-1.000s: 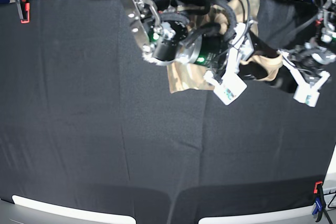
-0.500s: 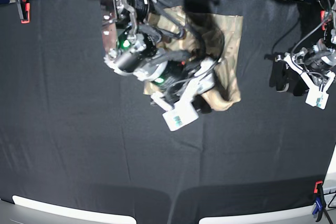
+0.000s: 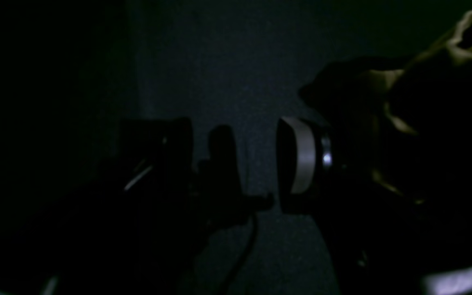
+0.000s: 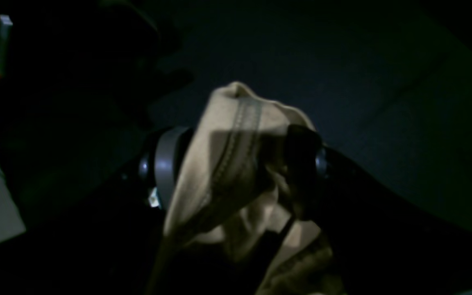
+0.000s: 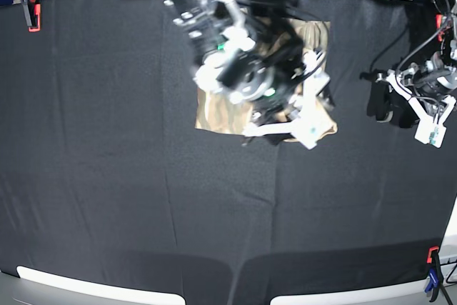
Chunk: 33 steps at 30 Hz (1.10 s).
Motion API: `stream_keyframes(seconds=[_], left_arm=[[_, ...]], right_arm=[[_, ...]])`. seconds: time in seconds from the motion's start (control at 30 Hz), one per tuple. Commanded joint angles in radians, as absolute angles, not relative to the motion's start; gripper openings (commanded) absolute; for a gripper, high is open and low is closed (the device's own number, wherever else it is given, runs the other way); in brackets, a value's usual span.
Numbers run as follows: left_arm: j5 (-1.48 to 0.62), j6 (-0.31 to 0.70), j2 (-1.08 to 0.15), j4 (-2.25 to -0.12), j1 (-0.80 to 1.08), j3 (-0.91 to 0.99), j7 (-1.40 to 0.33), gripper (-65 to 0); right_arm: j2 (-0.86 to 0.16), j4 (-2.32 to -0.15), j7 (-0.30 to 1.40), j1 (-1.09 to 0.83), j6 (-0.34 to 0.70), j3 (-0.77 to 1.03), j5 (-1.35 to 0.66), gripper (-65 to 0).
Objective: Layout the t-shirt on the table in an organized manner, then fold the t-shirt properly
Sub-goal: 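Lift the shirt end with the right gripper and fold it over toward the left gripper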
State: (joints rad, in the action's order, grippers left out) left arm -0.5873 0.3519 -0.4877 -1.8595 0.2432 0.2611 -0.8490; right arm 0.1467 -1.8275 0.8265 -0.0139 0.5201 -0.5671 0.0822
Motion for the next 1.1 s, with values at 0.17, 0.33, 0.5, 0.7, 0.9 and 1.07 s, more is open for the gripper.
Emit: stream_keyframes(seconds=[0.17, 0.33, 0.5, 0.7, 0.9, 1.07], left_arm=[[-0.595, 0.356, -0.502, -1.879, 0.235, 0.269, -0.837, -34.5], [-0.591, 0.356, -0.503, -1.879, 0.235, 0.269, -0.820, -34.5], [-0.592, 0.356, -0.503, -1.879, 0.233, 0.269, -0.809, -34.5], [-0.639, 0.369, -0.503, -1.879, 0.233, 0.269, -0.823, -34.5], [-0.883, 0.492, -0.498, -1.908, 0.265, 0.269, -0.975, -34.5], [-0.963, 0.523, -0.499, -1.972, 0.387, 0.269, -0.979, -34.5]], right_arm=[[0.157, -1.765, 0.789, 0.033, 0.561, -0.611, -0.106, -30.7], [0.157, -1.765, 0.866, 0.033, 0.637, -0.611, -0.310, -30.7], [0.157, -1.858, 0.873, 0.032, 0.636, -0.602, -0.326, -30.7], [0.157, -2.016, 0.892, 0.002, 0.620, -0.517, -0.240, -30.7], [0.124, -2.062, 0.899, -0.020, 0.604, -0.296, -0.183, -30.7], [0.026, -2.062, 0.899, -0.048, 0.602, -0.111, -0.201, -30.7]])
